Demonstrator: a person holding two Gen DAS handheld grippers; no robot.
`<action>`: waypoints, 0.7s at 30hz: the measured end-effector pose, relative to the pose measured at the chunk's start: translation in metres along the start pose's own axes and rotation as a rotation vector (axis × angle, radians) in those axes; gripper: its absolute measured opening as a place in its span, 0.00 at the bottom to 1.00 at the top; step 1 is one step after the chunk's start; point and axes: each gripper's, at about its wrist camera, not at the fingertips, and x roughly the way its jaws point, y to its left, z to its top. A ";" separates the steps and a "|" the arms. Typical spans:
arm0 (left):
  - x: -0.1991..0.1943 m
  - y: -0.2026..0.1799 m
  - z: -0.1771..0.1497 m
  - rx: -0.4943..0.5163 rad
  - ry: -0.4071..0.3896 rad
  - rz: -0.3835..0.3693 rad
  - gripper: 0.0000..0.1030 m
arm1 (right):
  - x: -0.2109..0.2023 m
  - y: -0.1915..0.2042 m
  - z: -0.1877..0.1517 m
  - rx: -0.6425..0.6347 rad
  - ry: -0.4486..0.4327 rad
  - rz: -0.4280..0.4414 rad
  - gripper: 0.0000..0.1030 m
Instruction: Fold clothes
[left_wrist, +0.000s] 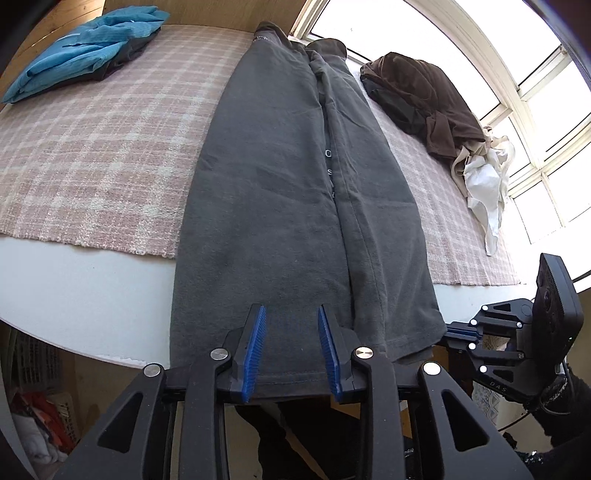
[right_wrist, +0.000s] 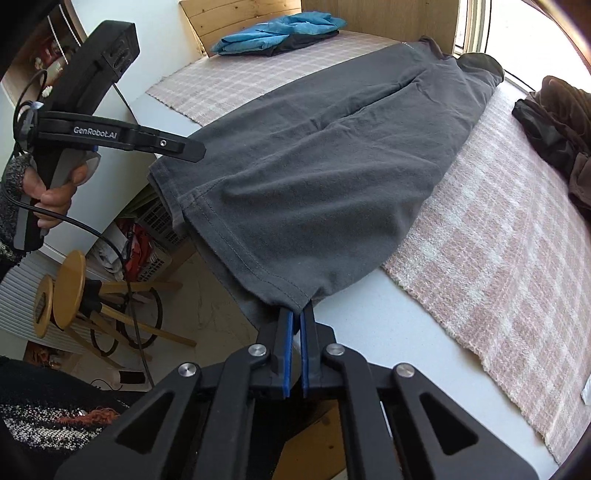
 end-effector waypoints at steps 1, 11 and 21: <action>0.005 0.003 0.002 0.003 0.007 0.013 0.27 | -0.005 -0.002 0.000 0.017 -0.012 0.028 0.03; 0.016 0.002 0.007 0.023 0.015 0.014 0.27 | -0.004 0.007 -0.015 -0.018 0.068 0.069 0.02; 0.011 -0.002 0.011 0.047 0.014 0.000 0.27 | -0.014 0.011 -0.023 -0.016 0.105 0.071 0.00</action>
